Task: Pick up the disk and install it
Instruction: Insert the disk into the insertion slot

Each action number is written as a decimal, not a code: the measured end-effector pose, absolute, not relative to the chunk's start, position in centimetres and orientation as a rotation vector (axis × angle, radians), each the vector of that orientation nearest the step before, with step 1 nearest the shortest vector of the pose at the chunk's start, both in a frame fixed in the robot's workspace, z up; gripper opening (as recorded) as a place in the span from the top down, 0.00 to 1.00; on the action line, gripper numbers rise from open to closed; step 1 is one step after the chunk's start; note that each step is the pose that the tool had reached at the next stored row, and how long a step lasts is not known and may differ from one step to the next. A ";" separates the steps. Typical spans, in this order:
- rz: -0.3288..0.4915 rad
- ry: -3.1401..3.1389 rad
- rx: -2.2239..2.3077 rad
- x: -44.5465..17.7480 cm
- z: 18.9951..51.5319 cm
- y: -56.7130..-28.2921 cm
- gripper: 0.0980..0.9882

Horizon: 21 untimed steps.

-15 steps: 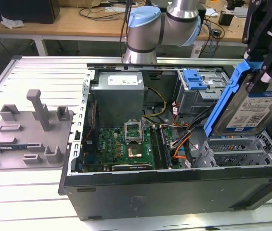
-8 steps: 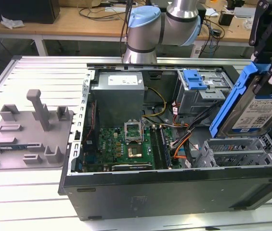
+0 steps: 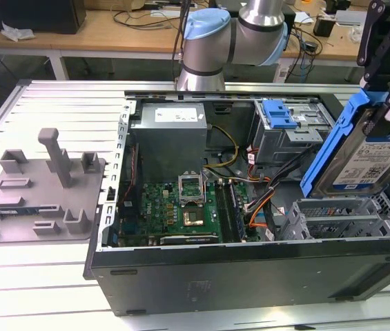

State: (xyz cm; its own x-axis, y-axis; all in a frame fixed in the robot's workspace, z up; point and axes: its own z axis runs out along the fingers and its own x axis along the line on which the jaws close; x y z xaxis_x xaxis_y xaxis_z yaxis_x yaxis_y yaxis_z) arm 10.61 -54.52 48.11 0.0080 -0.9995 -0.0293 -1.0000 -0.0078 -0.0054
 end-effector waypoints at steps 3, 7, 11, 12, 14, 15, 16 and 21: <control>0.026 2.196 -2.213 10.8 48.1 -54.5 0.70; 0.026 2.196 -2.213 10.8 48.0 -54.6 0.70; 0.026 2.196 -2.213 10.8 47.7 -54.7 0.70; 0.026 2.196 -2.213 10.8 47.6 -54.7 0.70; 0.026 2.196 -2.213 10.8 47.6 -54.8 0.70; 0.026 2.196 -2.213 10.8 47.5 -54.8 0.70; 0.026 2.196 -2.213 10.8 47.5 -54.8 0.70; 0.026 2.196 -2.213 10.8 47.3 -55.0 0.70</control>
